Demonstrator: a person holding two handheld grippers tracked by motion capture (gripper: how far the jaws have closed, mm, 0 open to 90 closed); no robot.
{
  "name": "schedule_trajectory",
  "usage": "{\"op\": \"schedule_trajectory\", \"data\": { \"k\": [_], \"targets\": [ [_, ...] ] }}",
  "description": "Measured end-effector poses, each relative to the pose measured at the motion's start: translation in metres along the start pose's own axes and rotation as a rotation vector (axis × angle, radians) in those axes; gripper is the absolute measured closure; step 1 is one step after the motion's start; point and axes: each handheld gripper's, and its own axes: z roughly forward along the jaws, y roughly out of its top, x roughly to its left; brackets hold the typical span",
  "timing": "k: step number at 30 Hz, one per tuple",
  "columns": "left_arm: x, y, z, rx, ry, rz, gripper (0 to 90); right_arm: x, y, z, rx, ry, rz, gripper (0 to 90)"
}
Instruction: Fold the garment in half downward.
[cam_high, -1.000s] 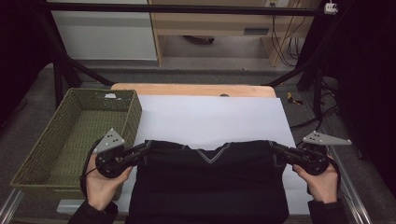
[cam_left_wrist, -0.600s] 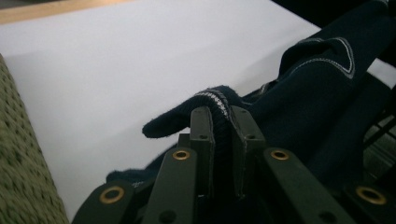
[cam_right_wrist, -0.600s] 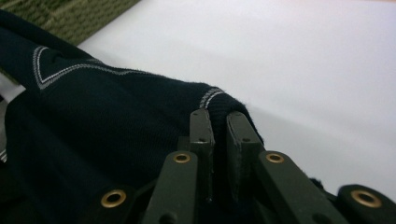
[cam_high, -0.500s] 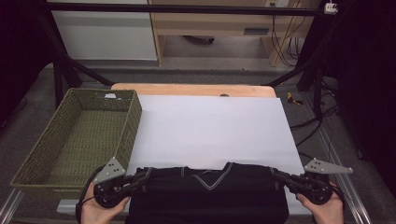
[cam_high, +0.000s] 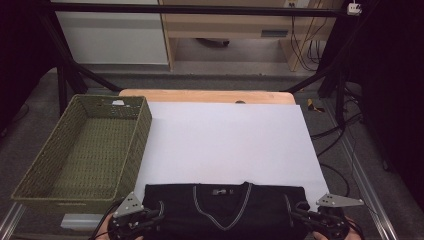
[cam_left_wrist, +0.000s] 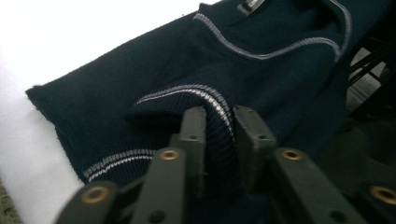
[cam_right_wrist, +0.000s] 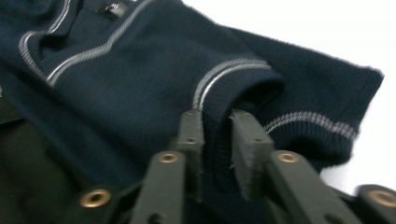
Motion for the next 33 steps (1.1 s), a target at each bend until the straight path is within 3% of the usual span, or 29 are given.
{"op": "schedule_trajectory", "data": {
  "k": [4,7,11,16,20,23,28,31,33],
  "targets": [
    [0.004,0.02,0.003,-0.078,0.04,0.029,48.9,-0.002,0.014,-0.002,-0.13,-0.038,-0.034,42.5],
    [0.009,0.037,0.014,-0.125,0.043,0.056,34.7,-0.009,0.028,0.004,-0.189,-0.048,-0.051,34.2],
    [0.02,0.057,0.035,-0.154,0.016,0.046,20.9,-0.022,0.045,0.021,-0.199,-0.064,-0.043,24.6],
    [0.032,0.068,0.055,-0.148,0.037,0.069,8.1,-0.032,0.056,0.039,-0.19,-0.071,-0.045,19.0],
    [0.045,0.065,0.071,-0.123,0.036,0.069,5.4,-0.041,0.059,0.054,-0.178,-0.091,-0.05,15.1],
    [0.05,0.058,0.078,-0.109,0.024,0.062,4.7,-0.042,0.055,0.058,-0.158,-0.093,-0.055,14.6],
    [0.054,0.049,0.092,-0.045,0.031,0.071,5.5,-0.044,0.047,0.062,-0.125,-0.109,-0.05,14.3],
    [0.055,0.047,0.097,-0.011,0.08,0.087,16.0,-0.048,0.042,0.063,-0.087,-0.123,-0.058,15.9],
    [0.056,0.046,0.098,0.007,0.069,0.081,21.9,-0.051,0.039,0.063,-0.068,-0.132,-0.061,18.1]
  ]
}}
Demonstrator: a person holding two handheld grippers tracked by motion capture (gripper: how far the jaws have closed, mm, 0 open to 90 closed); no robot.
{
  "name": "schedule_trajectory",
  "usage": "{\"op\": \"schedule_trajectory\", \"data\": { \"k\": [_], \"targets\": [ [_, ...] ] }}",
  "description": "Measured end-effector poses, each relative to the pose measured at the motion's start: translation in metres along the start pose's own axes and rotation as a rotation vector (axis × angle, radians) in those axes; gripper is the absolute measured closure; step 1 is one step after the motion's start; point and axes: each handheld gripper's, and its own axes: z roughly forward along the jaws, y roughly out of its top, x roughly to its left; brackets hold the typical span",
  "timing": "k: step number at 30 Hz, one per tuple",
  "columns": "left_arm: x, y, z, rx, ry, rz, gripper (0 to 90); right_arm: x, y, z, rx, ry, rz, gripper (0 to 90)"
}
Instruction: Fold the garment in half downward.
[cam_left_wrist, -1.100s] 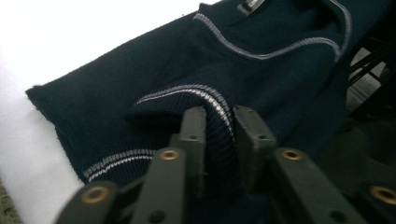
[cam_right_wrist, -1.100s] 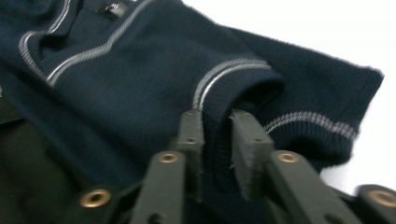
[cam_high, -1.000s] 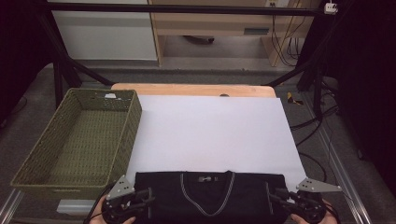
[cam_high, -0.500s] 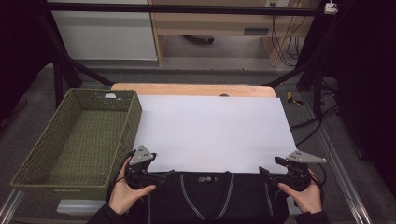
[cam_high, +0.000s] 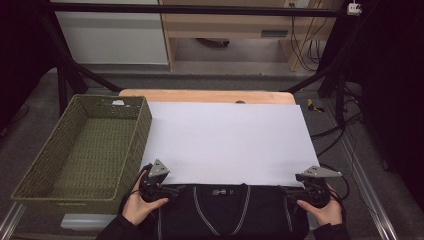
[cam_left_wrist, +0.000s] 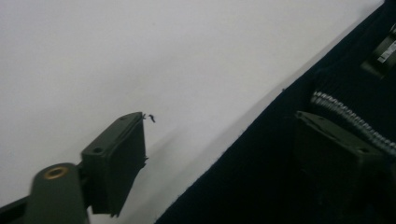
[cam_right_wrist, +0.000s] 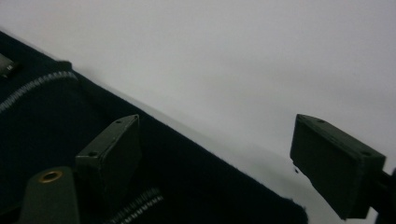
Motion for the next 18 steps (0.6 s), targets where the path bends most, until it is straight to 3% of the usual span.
{"op": "schedule_trajectory", "data": {
  "k": [4,6,9,15,18],
  "targets": [
    [0.003,-0.001,0.001,0.02,-0.032,-0.014,31.8,-0.004,-0.003,-0.001,0.007,-0.009,0.012,22.0],
    [0.005,-0.002,0.001,0.044,-0.056,-0.028,48.5,-0.009,-0.006,-0.003,0.026,-0.015,0.006,26.9],
    [0.006,-0.002,-0.001,0.061,-0.072,-0.036,58.3,-0.012,-0.009,-0.003,0.044,-0.01,0.012,28.4],
    [0.002,-0.001,-0.003,0.098,-0.085,0.006,69.1,-0.016,-0.015,-0.004,0.086,0.007,0.001,31.5],
    [0.002,-0.001,-0.003,0.11,-0.112,-0.001,77.5,-0.015,-0.016,-0.005,0.079,0.006,-0.005,38.9]
  ]
}}
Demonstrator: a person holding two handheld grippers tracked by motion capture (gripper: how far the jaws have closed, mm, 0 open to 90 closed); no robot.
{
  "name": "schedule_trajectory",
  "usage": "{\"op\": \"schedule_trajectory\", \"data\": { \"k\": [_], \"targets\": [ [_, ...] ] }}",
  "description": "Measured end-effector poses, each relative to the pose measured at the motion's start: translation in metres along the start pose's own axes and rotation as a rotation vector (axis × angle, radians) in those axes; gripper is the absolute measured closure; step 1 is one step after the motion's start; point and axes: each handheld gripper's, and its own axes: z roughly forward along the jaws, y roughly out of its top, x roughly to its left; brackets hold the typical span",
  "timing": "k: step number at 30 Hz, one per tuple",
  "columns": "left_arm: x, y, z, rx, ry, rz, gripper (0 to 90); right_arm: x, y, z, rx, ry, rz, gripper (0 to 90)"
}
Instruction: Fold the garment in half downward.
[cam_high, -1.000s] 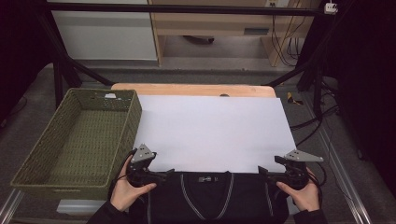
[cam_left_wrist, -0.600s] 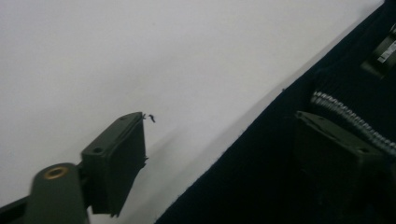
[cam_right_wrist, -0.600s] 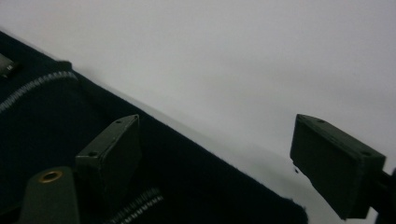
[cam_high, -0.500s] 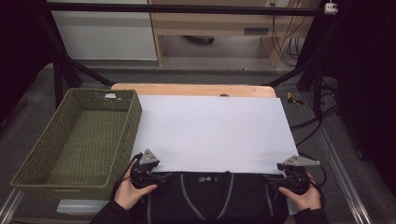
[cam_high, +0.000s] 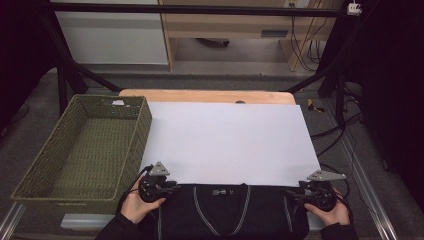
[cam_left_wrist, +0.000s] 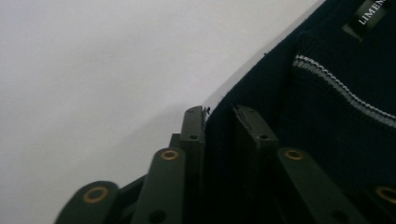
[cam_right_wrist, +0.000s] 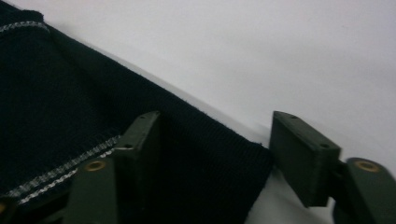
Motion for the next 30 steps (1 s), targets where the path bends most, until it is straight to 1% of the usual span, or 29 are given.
{"op": "schedule_trajectory", "data": {
  "k": [2,5,6,8,9,10,11,13,15,18,19,21,22,24,30],
  "targets": [
    [0.0,0.0,0.0,0.003,-0.008,0.0,79.2,0.002,0.0,-0.001,0.006,0.007,0.001,44.0],
    [-0.001,0.0,0.0,0.008,-0.007,0.006,80.8,0.004,0.0,-0.003,0.025,0.037,-0.011,57.5],
    [-0.002,0.001,0.0,0.012,-0.001,0.019,81.1,0.005,0.001,-0.003,0.031,0.046,-0.017,61.6],
    [-0.005,0.001,0.0,0.017,0.017,0.037,81.9,0.006,0.002,-0.004,0.058,0.07,-0.013,69.6],
    [-0.005,0.001,0.0,0.017,0.017,0.037,82.3,0.007,0.002,-0.004,0.065,0.077,-0.009,72.9],
    [-0.008,0.002,-0.001,0.023,0.031,0.053,82.6,0.007,0.003,-0.005,0.079,0.086,-0.001,75.0],
    [-0.009,0.003,-0.001,0.032,0.033,0.061,83.0,0.008,0.004,-0.005,0.089,0.089,0.01,76.7],
    [-0.009,0.004,-0.001,0.041,0.038,0.063,84.0,0.008,0.006,-0.005,0.098,0.086,0.027,78.6],
    [-0.01,0.006,-0.002,0.049,0.043,0.071,84.4,0.009,0.008,-0.006,0.103,0.077,0.028,80.0],
    [-0.01,0.007,-0.002,0.054,0.051,0.07,84.9,0.008,0.009,-0.007,0.099,0.067,0.034,80.8],
    [-0.01,0.008,-0.003,0.053,0.06,0.068,85.1,0.008,0.011,-0.007,0.093,0.064,0.039,81.3],
    [-0.01,0.009,-0.005,0.047,0.064,0.069,85.3,0.007,0.011,-0.007,0.089,0.058,0.041,81.4],
    [-0.01,0.01,-0.008,0.033,0.069,0.073,85.5,0.007,0.013,-0.007,0.088,0.052,0.04,81.7],
    [-0.01,0.012,-0.011,0.022,0.073,0.065,85.7,0.006,0.014,-0.006,0.085,0.046,0.038,81.9],
    [-0.007,0.016,-0.011,0.016,0.086,0.064,86.1,0.005,0.023,-0.004,0.057,0.021,0.027,82.4]
  ]
}}
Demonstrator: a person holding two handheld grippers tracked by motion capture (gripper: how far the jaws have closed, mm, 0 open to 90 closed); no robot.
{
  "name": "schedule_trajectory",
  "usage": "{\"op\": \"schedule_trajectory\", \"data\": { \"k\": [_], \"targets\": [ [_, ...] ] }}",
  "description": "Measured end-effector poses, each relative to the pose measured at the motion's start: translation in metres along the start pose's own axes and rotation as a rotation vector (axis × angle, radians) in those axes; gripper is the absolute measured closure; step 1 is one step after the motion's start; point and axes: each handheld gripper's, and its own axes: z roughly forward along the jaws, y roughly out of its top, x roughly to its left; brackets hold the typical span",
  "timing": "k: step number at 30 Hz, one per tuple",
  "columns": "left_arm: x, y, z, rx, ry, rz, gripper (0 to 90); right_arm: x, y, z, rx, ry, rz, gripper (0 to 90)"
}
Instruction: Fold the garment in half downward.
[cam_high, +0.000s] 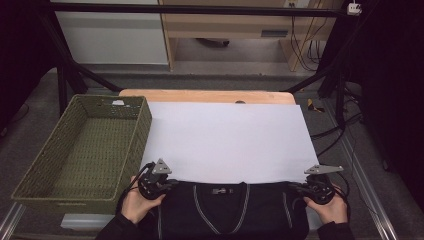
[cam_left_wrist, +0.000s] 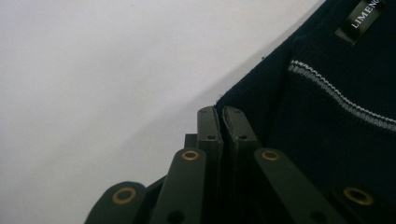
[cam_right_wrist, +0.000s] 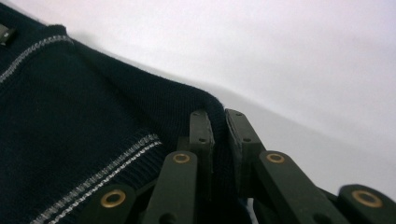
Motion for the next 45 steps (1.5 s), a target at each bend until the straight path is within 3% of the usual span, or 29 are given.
{"op": "schedule_trajectory", "data": {
  "k": [12,18,28,36,45],
  "targets": [
    [0.013,0.023,0.005,-0.033,0.067,0.001,86.2,-0.01,0.022,0.007,-0.049,-0.049,0.015,82.6],
    [0.022,0.033,0.008,-0.05,0.075,-0.024,86.2,-0.018,0.034,0.012,-0.073,-0.068,0.015,82.6],
    [0.042,0.05,0.014,-0.074,0.132,-0.06,86.4,-0.028,0.058,0.025,-0.124,-0.101,0.009,82.7],
    [0.05,0.065,0.02,-0.068,0.174,-0.06,86.5,-0.035,0.07,0.033,-0.145,-0.127,0.009,82.8],
    [0.07,0.081,0.037,-0.069,0.193,-0.109,86.5,-0.05,0.084,0.052,-0.169,-0.151,0.034,82.8]
  ]
}}
